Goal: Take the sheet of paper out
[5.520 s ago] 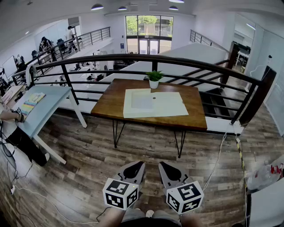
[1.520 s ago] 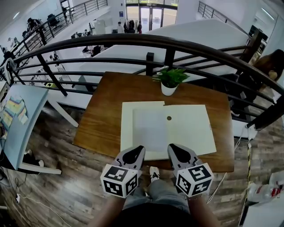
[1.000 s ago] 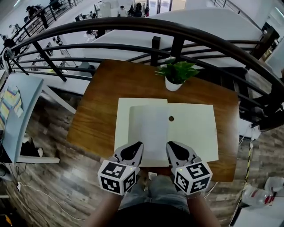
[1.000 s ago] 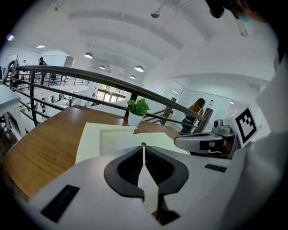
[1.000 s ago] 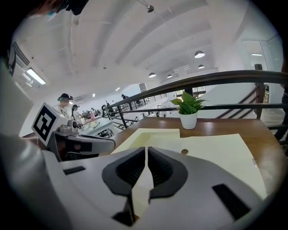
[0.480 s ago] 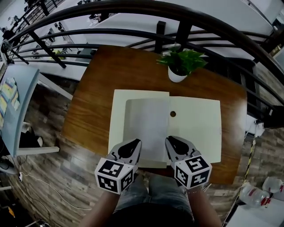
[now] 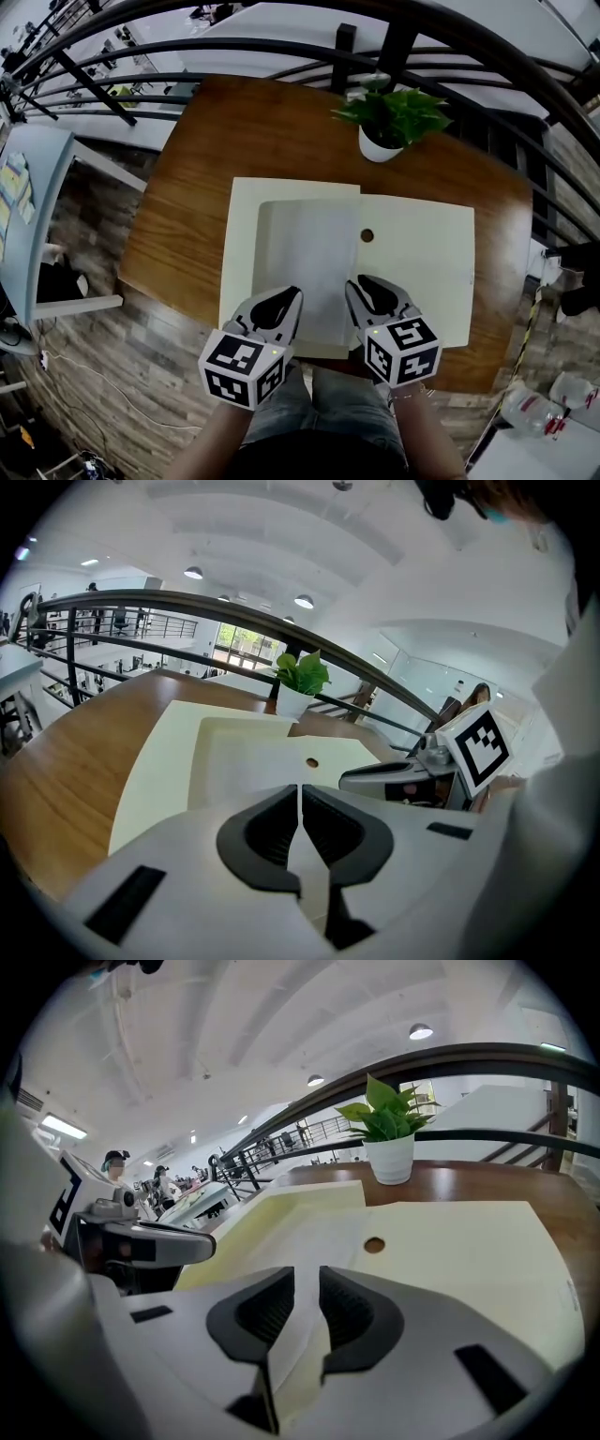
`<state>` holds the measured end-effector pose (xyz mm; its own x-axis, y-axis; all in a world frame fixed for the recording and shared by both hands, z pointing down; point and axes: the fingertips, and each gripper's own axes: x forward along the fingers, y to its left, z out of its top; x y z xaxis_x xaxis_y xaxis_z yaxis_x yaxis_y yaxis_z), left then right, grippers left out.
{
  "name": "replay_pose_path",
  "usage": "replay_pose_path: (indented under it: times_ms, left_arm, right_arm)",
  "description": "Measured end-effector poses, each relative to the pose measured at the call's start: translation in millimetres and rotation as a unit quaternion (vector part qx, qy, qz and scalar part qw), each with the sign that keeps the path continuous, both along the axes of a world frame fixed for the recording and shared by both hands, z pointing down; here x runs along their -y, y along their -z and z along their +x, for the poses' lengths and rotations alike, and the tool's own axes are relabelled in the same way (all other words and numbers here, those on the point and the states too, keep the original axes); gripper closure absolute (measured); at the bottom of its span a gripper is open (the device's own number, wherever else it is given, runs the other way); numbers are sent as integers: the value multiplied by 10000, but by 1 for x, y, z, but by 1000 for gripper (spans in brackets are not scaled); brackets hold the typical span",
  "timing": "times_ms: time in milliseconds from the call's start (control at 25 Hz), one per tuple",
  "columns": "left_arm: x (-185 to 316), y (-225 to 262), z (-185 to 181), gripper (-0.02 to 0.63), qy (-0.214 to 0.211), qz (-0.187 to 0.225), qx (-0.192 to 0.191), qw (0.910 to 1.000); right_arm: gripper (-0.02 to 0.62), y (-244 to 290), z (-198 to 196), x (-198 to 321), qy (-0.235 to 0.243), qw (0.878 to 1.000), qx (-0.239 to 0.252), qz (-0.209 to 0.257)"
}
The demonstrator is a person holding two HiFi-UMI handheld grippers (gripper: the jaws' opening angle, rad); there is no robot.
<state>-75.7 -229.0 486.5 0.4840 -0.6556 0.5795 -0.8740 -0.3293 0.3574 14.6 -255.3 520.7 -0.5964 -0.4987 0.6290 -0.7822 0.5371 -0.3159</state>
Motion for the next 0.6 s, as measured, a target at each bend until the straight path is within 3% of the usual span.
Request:
replay_pose_path:
  times_ms: [600]
  left_arm:
    - [10,-9,5,580,36,-127,-26,9999]
  right_arm:
    - [502,-47,-6,7,454,9959,-715,-307]
